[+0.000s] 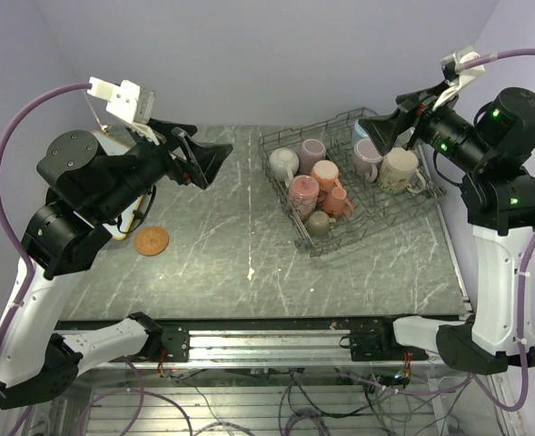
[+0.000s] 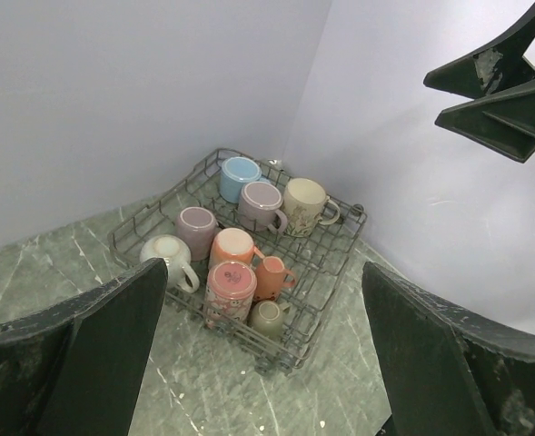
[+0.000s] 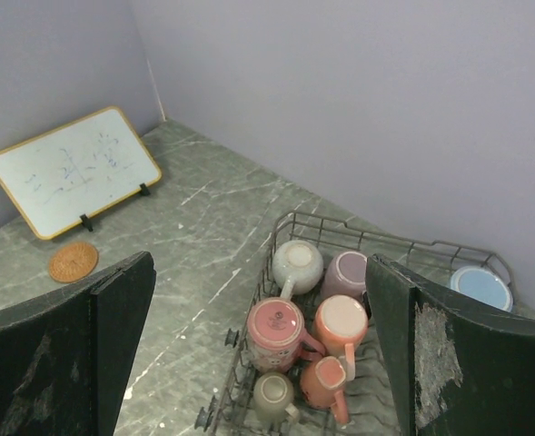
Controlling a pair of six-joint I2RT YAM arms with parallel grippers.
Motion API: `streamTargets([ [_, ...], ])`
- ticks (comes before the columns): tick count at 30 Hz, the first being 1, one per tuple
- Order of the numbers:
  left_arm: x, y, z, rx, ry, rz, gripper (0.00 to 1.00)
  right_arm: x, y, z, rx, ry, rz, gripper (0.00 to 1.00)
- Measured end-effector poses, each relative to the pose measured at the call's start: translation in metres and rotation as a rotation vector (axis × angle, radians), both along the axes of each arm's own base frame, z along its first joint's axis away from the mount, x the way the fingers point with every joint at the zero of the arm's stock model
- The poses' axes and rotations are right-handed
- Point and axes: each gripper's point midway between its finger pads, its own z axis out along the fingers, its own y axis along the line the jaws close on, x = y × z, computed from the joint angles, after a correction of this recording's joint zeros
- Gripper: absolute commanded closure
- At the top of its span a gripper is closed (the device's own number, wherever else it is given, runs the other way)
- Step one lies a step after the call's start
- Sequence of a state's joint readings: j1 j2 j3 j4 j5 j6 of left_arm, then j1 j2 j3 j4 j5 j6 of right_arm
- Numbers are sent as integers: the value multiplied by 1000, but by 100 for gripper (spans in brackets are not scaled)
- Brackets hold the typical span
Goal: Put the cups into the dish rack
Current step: Reset both arms
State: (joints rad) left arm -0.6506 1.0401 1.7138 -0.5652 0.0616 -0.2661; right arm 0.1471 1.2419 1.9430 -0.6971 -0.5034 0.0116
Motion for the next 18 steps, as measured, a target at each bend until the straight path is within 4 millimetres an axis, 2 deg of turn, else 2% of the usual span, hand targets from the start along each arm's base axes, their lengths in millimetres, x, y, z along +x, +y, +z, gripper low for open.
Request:
streamTargets([
  [6, -2, -2, 1, -13, 7, -16, 1, -6, -1, 2, 11, -5, -4, 0],
  [18, -1, -3, 3, -22, 3, -17, 2, -2, -5, 2, 10, -4, -29, 0],
])
